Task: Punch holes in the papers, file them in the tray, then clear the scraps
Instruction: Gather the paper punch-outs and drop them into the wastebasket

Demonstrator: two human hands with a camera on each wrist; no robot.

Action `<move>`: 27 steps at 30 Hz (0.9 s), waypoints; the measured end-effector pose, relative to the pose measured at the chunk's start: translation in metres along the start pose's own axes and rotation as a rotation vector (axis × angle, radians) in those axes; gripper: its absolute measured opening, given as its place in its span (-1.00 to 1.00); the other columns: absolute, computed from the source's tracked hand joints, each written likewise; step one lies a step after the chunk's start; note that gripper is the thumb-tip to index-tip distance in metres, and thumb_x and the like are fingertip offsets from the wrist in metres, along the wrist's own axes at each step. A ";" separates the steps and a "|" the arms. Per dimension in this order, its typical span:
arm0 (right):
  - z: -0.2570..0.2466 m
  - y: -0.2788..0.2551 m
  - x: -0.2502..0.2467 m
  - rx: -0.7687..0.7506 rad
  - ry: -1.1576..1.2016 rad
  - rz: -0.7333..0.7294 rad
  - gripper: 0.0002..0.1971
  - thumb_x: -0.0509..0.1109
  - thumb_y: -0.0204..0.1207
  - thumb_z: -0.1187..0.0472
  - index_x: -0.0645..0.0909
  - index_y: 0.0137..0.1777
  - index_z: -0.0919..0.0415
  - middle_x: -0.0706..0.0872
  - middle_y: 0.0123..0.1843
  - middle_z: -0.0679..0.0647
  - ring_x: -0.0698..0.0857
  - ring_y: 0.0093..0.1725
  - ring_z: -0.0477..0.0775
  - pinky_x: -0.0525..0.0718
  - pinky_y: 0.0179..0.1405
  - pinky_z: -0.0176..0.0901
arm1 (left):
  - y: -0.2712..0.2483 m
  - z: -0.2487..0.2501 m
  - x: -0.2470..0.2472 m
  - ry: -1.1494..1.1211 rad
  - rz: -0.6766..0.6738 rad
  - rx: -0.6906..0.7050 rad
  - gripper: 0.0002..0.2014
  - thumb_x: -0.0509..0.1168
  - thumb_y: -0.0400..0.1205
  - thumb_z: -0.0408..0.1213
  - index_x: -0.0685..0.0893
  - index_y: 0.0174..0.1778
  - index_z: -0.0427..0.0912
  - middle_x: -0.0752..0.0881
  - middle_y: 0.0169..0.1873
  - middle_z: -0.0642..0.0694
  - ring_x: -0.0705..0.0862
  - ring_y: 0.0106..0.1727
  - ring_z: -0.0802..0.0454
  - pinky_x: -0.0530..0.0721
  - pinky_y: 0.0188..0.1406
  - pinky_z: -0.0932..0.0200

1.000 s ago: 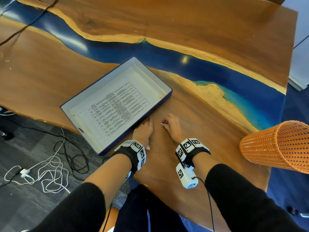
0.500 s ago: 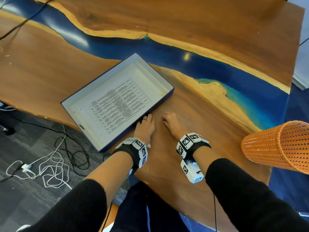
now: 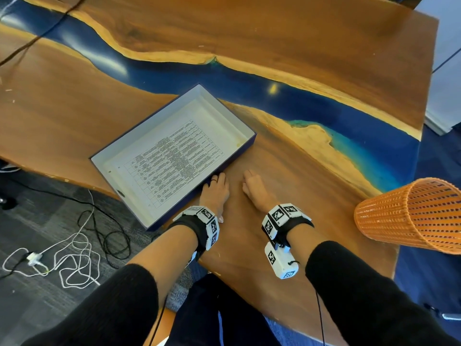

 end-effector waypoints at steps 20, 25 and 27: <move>0.107 -0.220 -0.230 0.309 0.216 0.809 -0.90 0.37 0.32 0.43 0.57 -0.25 0.23 0.69 -0.37 0.12 0.64 -0.36 0.04 0.57 -0.32 -0.20 | -0.015 0.175 -0.119 0.314 0.114 0.732 -0.68 0.16 0.70 -0.29 0.55 0.35 -0.29 0.47 0.41 -0.23 0.57 0.34 -0.21 0.58 0.29 -0.10; 0.139 -0.276 -0.235 0.510 0.229 0.861 -0.87 0.38 0.23 0.49 0.59 -0.41 0.26 0.64 -0.48 0.10 0.64 -0.42 0.11 0.63 -0.28 -0.02 | -0.030 0.223 -0.115 0.364 0.107 0.867 -0.64 0.22 0.67 -0.24 0.54 0.37 -0.27 0.56 0.36 -0.21 0.56 0.37 -0.18 0.58 0.32 -0.10; 0.146 -0.286 -0.233 0.551 0.244 0.857 -0.87 0.39 0.22 0.52 0.62 -0.44 0.31 0.62 -0.49 0.09 0.63 -0.42 0.09 0.62 -0.29 -0.05 | -0.034 0.232 -0.113 0.386 0.125 0.924 -0.63 0.23 0.67 -0.22 0.54 0.36 -0.29 0.56 0.35 -0.21 0.56 0.35 -0.18 0.60 0.28 -0.09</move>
Point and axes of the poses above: each hand's wrist, its own y-axis towards the middle knuckle, its own x-axis out of the palm, z = x × y, the point moved 1 cm from there along y, towards the middle knuckle
